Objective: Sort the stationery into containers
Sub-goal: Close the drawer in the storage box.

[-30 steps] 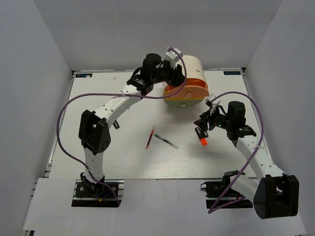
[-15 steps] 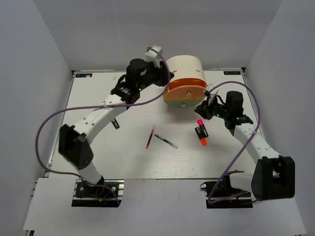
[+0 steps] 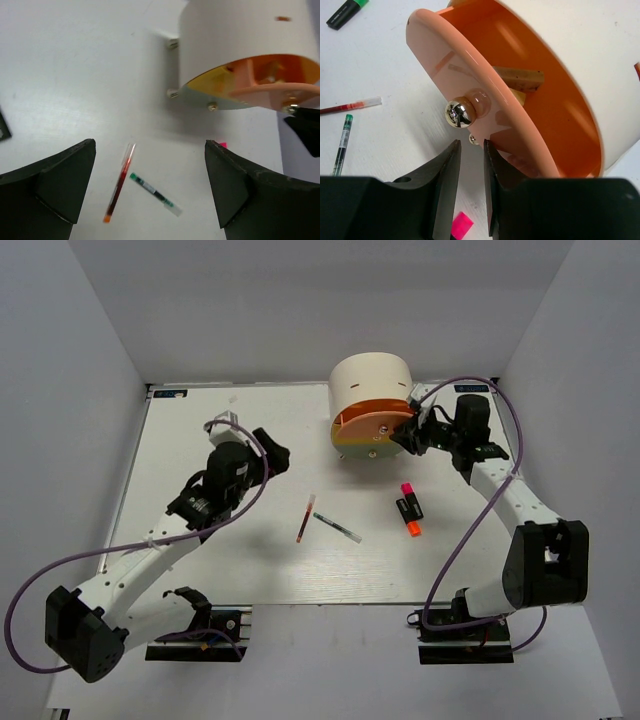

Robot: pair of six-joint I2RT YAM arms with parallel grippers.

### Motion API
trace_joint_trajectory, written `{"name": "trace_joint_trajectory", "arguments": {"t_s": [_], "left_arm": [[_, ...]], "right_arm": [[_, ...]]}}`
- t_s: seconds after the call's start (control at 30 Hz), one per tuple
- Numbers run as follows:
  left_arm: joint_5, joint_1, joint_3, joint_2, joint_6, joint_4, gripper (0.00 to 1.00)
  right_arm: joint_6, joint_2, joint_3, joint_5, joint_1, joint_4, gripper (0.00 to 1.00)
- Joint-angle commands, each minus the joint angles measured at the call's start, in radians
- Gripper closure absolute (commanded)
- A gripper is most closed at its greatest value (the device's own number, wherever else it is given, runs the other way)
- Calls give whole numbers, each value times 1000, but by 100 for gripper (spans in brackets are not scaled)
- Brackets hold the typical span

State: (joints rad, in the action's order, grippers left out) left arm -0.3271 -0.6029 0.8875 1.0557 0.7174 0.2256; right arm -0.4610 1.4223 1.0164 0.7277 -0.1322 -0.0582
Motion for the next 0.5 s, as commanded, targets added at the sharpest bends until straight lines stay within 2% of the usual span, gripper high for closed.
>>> {"name": "trace_joint_trajectory", "arguments": {"t_s": [0.0,0.17,0.47], "left_arm": [[-105,9,-57,-36,241,161,0],[-105,9,-116,-68,350,184,0],[-105,18,-107,-19,370,245,0]], "right_arm": [[-27,24,69,13,-1,-14,69],[-1,59,105,-22,-1,-40,70],[41,121,166,-57,-3,-68,70]]}}
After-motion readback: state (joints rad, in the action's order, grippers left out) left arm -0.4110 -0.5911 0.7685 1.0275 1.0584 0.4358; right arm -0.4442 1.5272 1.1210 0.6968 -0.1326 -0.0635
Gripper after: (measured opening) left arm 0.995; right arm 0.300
